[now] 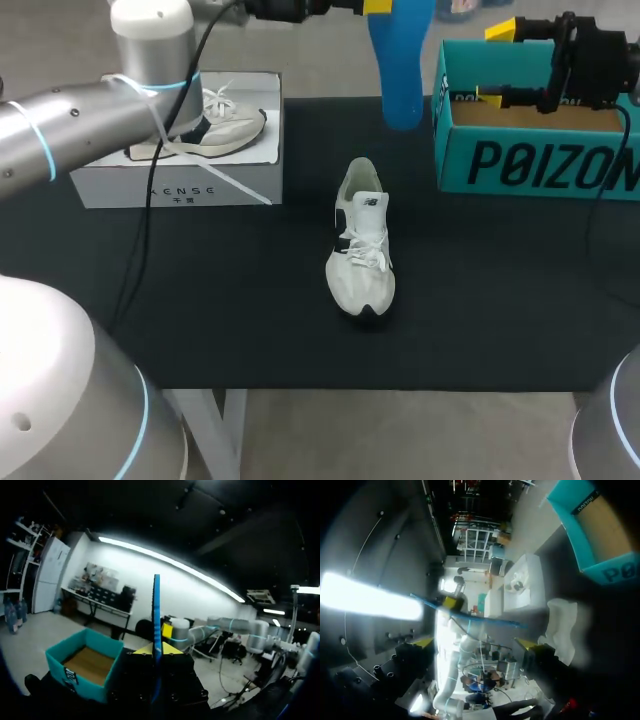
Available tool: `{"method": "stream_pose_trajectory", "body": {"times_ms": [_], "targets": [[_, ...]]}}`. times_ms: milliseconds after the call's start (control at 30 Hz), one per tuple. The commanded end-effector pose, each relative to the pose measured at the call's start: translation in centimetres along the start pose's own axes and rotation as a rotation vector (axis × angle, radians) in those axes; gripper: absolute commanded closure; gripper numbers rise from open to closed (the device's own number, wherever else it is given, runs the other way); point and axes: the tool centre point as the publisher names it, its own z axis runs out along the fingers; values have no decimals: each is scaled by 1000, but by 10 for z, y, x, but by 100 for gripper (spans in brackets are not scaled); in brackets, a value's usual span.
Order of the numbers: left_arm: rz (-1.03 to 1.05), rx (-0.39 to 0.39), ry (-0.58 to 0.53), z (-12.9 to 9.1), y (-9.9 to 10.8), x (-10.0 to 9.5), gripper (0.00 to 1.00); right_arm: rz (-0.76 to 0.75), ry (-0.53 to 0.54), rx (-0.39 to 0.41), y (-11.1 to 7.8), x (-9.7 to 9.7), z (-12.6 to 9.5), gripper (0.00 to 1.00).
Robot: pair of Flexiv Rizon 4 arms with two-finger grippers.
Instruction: Take the shoe out of the shoebox, open the shoe tongue, remove and reinsert the insole, then place the shoe into the shoebox
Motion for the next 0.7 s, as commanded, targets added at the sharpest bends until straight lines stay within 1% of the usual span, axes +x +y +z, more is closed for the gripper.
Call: {"method": "stream_pose_trajectory", "body": {"times_ms": [33,333,367,400,433,467,500,533,567,600,633,667,700], "targets": [[398,-15,-36,0,0,4,100,0,-1,-1,0,0,1,0],[398,-15,-36,0,0,4,100,0,-1,-1,0,0,1,0],[460,9,-36,0,0,2,100,0,-1,-1,0,0,1,0],[567,-12,-55,-1,-3,0,100,0,-1,-1,0,0,1,0],[678,-43,-35,0,-5,-1,100,0,-1,-1,0,0,1,0],[714,-21,-52,-1,-9,-2,100,0,-1,-1,0,0,1,0],[838,-64,-70,-2,-11,-3,100,0,-1,-1,0,0,1,0],[898,-83,-42,-2,-11,-4,100,0,-1,-1,0,0,1,0],[941,-68,-62,-2,-12,-3,100,0,-1,-1,0,0,1,0],[1057,-88,-67,-3,-14,-5,100,0,-1,-1,0,0,1,0],[1079,-71,-71,-3,-14,-3,100,0,-1,-1,0,0,1,0],[1170,-81,-95,-4,-16,-4,100,0,-1,-1,0,0,1,0],[1236,-122,-68,-4,-16,-3,100,0,-1,-1,0,0,1,0]]}}
